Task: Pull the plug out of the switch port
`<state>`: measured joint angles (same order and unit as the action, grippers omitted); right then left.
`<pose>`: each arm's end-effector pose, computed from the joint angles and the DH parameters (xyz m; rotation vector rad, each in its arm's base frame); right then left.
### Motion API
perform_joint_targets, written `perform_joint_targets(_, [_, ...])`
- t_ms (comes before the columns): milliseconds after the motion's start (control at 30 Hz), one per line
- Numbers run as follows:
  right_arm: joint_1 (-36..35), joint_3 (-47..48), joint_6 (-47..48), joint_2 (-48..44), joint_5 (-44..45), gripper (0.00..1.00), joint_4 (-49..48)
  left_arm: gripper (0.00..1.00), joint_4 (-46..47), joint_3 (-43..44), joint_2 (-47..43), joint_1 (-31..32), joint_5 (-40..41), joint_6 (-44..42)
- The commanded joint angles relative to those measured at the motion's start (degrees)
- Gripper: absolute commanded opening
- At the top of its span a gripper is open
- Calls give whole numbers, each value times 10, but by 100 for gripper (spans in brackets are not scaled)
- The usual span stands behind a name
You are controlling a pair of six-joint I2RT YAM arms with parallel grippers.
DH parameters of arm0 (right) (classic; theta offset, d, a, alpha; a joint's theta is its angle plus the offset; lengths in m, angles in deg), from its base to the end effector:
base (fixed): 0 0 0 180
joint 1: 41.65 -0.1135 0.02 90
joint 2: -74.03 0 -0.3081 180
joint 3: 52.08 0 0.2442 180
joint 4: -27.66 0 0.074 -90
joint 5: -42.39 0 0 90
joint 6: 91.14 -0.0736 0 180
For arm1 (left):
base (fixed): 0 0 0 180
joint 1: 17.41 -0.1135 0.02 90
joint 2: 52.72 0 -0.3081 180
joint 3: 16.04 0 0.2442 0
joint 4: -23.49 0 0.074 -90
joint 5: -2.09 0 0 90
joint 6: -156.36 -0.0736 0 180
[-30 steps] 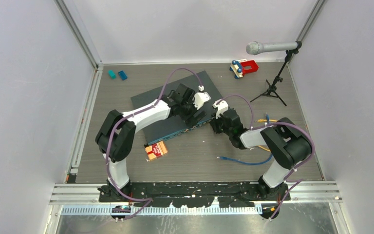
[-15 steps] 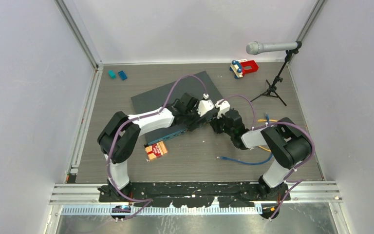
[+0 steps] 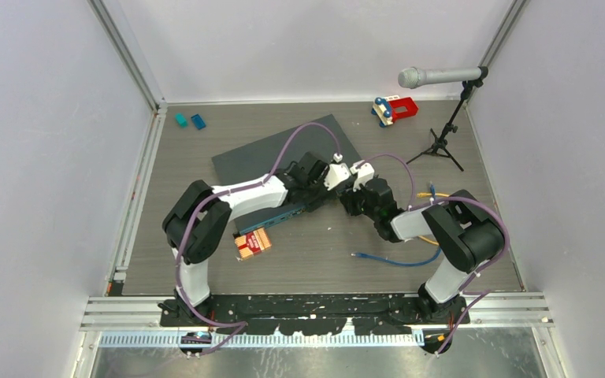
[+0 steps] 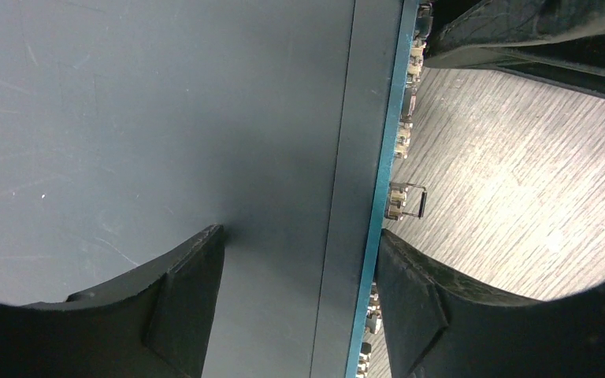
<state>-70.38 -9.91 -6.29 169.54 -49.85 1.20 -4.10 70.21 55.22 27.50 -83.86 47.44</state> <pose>0.2854 0.1597 0.1576 -0.4460 2.0155 0.4080 0.3139 -0.3055 0.2046 1.2583 2.0807 -0.1191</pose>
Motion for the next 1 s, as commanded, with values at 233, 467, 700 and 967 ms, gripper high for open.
perform_joint_targets(233, [-14, -16, 23, -29, -5, 1, -29, 64, 7, 31, 84, -39, 94, 68])
perform_joint_targets(467, [-30, -18, 39, -31, -1, 1, -24, 63, -13, 53, 98, -50, 92, 86])
perform_joint_targets(700, [-28, -15, 38, -33, -2, 1, -33, 64, -21, 49, 92, -53, 62, 87])
perform_joint_targets(967, [16, 37, 26, -57, -66, 35, 39, 82, -33, 45, 37, -54, -32, 89])
